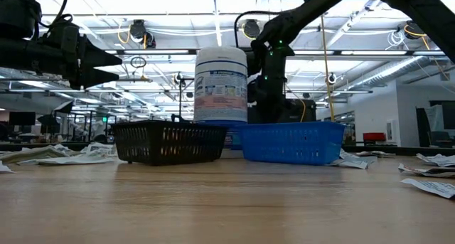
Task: Pick & Place First Aid Supplies
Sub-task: Put the ointment pack into the red bin
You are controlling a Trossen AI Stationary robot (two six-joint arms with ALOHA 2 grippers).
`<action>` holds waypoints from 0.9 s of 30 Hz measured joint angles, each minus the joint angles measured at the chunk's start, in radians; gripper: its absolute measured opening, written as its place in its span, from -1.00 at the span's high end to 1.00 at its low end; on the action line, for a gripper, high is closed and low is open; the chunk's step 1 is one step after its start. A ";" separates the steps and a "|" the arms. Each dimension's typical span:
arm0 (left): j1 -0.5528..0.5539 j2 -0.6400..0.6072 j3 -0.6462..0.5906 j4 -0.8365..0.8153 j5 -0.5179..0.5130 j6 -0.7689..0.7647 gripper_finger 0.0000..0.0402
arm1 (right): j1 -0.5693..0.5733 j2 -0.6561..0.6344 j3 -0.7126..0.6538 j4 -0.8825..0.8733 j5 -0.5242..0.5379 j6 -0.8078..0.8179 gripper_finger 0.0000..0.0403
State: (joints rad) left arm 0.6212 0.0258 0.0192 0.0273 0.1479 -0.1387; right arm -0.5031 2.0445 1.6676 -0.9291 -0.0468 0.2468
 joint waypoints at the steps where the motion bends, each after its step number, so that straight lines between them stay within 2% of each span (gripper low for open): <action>1: 0.000 0.000 0.000 0.000 0.000 0.000 -0.95 | 0.001 0.000 0.000 0.002 0.013 0.007 0.95; 5: 0.000 0.000 0.000 0.000 0.000 0.000 -0.95 | 0.001 0.000 0.000 0.000 0.020 0.027 0.81; 10: 0.000 0.000 0.000 0.000 0.000 0.000 -0.95 | 0.001 -0.001 0.000 0.000 0.020 0.023 0.53; 15: 0.000 0.000 0.000 0.000 0.000 0.000 -0.95 | -0.002 -0.007 0.000 -0.008 0.020 -0.035 0.31; 19: 0.000 0.000 0.000 0.000 0.000 0.000 -0.95 | -0.022 -0.052 -0.001 -0.046 0.019 -0.051 0.26; 24: 0.000 0.000 0.000 0.000 0.000 0.000 -0.95 | -0.036 -0.121 -0.001 -0.161 0.021 -0.069 0.28; 27: 0.000 0.000 0.000 0.000 0.000 0.000 -0.95 | -0.034 -0.158 -0.019 -0.208 0.019 -0.010 0.31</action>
State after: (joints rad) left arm 0.6209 0.0257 0.0193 0.0273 0.1482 -0.1387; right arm -0.5370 1.8869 1.6486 -1.1371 -0.0281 0.2369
